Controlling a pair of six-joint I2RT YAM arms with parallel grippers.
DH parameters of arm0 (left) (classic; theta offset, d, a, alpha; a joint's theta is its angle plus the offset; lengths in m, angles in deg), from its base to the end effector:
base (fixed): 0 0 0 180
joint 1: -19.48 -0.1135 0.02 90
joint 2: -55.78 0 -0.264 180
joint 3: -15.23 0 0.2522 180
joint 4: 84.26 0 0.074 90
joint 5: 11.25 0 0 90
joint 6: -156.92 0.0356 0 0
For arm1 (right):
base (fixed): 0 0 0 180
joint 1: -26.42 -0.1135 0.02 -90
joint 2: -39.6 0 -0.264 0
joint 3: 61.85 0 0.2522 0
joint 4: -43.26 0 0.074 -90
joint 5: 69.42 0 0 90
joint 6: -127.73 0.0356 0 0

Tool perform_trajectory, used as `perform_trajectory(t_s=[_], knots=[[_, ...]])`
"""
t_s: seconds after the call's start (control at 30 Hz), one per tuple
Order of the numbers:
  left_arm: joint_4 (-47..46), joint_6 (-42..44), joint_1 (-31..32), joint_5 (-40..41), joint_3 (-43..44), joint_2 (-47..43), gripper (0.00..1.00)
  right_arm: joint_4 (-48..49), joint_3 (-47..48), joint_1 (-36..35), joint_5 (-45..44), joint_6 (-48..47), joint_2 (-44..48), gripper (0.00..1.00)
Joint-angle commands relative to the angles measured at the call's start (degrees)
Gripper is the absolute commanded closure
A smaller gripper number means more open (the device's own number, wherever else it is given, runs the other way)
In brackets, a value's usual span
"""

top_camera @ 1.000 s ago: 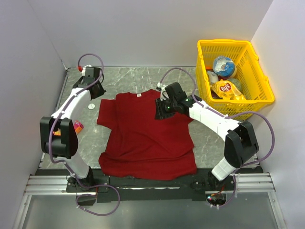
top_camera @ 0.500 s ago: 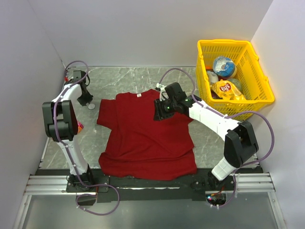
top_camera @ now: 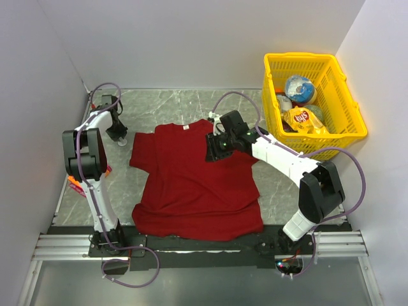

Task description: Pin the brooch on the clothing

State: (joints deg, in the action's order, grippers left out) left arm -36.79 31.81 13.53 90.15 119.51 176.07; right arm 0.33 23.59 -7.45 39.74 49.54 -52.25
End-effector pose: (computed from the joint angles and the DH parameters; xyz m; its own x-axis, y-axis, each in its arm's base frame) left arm 0.4411 0.0530 0.1745 -0.6191 -0.6314 -0.4670 -0.6668 0.7368 -0.1121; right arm 0.2835 0.2044 0.2676 -0.7606 -0.2777 -0.5868 -0.5602 0.7376 0.3771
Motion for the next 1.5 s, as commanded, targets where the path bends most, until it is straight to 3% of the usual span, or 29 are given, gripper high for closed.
perform_trajectory(t_s=[0.0, 0.17, 0.33, 0.53, 0.7, 1.0, 1.23, 1.47], knots=[[-2.34, 0.57, -0.02, -1.82, -0.43, 0.91, 0.73, 0.6, 0.39, -0.23, 0.09, -1.09, 0.01, 0.53], [-1.81, 1.19, 0.07, -1.2, 0.27, 3.19, 0.79, 0.52, 0.3, -0.24, -0.17, -1.09, 0.01, 0.53], [0.12, 2.24, 0.24, -0.67, 1.24, 5.13, 0.99, -0.01, 1.0, -0.32, -0.7, -1.27, -0.34, 0.53], [-1.28, 3.21, 0.77, -1.03, -0.61, 1.62, 0.99, 0.08, 2.23, -0.32, 0.17, -1.53, -0.43, 0.53], [-1.28, 3.65, 2.17, 0.82, -1.83, -6.28, 0.99, 1.56, 2.85, -0.23, 2.9, -1.18, 0.62, 0.5], [-0.58, 4.0, 8.67, -0.32, -5.69, -17.8, 0.99, 5.43, 3.29, -0.41, 7.64, 0.05, 2.29, 0.28], [-4.09, 1.37, 18.06, -5.23, -11.06, -25.36, 0.99, 17.28, 1.27, -0.23, 12.91, 8.48, 3.0, 0.16], [-6.11, -1.63, 25.55, -9.01, -12.21, -31.07, 0.99, 36.62, -1.63, 0.38, 19.32, 24.01, -1.21, 0.2]])
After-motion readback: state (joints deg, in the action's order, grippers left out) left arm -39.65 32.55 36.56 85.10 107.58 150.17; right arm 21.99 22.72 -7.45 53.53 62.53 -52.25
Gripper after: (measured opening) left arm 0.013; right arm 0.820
